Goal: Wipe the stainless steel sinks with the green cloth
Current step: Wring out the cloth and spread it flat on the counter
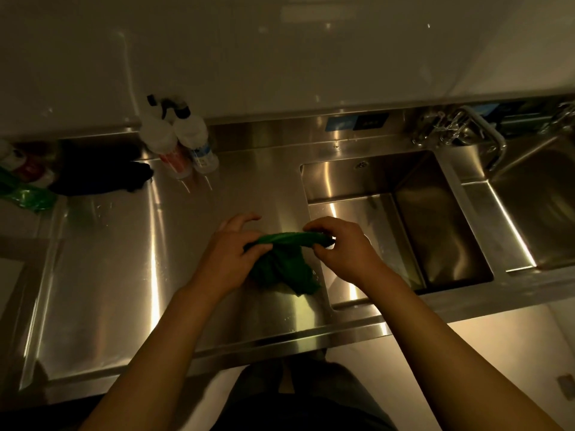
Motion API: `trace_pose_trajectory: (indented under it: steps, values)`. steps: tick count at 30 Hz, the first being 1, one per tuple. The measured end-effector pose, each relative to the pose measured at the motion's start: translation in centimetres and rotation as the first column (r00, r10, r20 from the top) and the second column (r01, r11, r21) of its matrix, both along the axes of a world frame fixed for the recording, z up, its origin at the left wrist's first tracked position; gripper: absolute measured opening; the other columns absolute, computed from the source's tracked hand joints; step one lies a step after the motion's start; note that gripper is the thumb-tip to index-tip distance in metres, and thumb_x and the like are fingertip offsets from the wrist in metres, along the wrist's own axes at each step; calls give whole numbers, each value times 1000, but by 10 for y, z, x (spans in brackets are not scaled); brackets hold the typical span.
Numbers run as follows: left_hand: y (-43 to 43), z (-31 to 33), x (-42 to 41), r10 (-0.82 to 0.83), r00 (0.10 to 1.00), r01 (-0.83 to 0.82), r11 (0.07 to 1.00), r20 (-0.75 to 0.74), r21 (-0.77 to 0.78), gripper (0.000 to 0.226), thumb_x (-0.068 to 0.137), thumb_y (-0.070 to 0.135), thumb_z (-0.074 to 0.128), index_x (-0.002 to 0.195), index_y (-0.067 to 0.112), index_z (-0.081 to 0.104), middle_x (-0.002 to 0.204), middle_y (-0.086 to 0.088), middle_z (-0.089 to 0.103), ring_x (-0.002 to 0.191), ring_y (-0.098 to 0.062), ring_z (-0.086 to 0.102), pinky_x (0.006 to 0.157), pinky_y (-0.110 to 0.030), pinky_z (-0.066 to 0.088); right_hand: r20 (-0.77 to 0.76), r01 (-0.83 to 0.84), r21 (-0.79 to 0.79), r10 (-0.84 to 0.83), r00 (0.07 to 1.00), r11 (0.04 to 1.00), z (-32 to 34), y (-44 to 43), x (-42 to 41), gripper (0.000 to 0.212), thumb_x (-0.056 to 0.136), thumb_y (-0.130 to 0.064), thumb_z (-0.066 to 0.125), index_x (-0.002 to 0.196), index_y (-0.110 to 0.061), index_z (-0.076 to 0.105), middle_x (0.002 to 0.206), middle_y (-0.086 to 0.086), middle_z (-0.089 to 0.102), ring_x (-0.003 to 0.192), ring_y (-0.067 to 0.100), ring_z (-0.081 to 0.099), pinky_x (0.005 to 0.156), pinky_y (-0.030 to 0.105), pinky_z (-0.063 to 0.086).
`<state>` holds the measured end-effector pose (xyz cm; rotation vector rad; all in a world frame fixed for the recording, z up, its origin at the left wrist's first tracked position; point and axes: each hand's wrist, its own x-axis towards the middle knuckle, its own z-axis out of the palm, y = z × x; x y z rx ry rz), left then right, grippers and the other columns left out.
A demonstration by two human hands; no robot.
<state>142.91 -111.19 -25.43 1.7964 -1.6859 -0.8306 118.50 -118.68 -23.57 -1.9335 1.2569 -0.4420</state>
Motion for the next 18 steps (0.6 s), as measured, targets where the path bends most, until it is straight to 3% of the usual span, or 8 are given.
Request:
trace_pose_trajectory:
  steps: [2, 4, 6, 9, 13, 15, 18]
  values:
    - [1, 17, -2, 20, 999, -21, 999, -48, -26, 15, 97, 26, 70, 108, 27, 79, 148, 5, 51, 135, -20, 43, 114, -45, 40, -2, 19, 6, -19, 1000, 1000, -5, 0, 3, 31, 81, -6, 75, 108, -21, 76, 101, -10, 70, 91, -17, 56, 75, 0, 40]
    - [3, 34, -3, 28, 993, -32, 999, -115, -37, 17, 98, 26, 68, 111, 24, 79, 148, 7, 50, 136, -18, 46, 112, -41, 42, -15, 30, 30, -29, 999, 999, -10, 0, 7, 23, 84, -11, 76, 104, -22, 75, 99, -10, 67, 87, -2, 57, 70, 10, 41]
    - [5, 48, -2, 49, 971, -60, 997, -234, -42, 19, 99, 26, 67, 113, 22, 79, 147, 9, 51, 134, -11, 50, 109, -33, 47, 9, 51, 43, -52, 999, 998, -15, 0, 12, 21, 87, -15, 77, 107, -19, 73, 103, -7, 65, 91, 5, 55, 74, 16, 41]
    - [8, 63, 2, 129, 903, -154, 988, -409, -28, 23, 98, 25, 69, 119, 21, 77, 143, 11, 56, 130, -4, 55, 106, -30, 50, 90, 83, 185, -101, 991, 979, -21, -2, 18, 46, 85, -19, 80, 128, -20, 65, 120, -4, 61, 105, 9, 58, 75, 7, 43]
    - [7, 60, 5, 225, 930, -251, 966, -291, -55, 18, 93, 21, 75, 109, 27, 80, 138, 16, 59, 127, 3, 54, 103, -22, 48, 51, 69, 395, -97, 994, 916, -32, -3, 30, 35, 85, -33, 80, 116, -19, 73, 116, -1, 65, 104, 14, 64, 85, 26, 55]
    - [8, 50, 2, 222, 947, -238, 970, -233, -42, 13, 90, 19, 78, 101, 25, 82, 139, 14, 58, 124, 11, 51, 100, -12, 44, 36, 40, 413, -60, 998, 910, -42, 5, 39, 39, 80, -33, 85, 113, -17, 72, 114, -3, 65, 104, 12, 62, 83, 22, 51]
    - [16, 29, -1, 231, 963, -236, 972, -140, -16, 15, 87, 17, 81, 94, 31, 78, 141, 10, 57, 117, 16, 49, 92, 4, 34, 0, 75, 364, -81, 997, 928, -60, 17, 50, 27, 79, -22, 85, 100, -10, 71, 111, 0, 63, 102, 12, 60, 75, 14, 45]
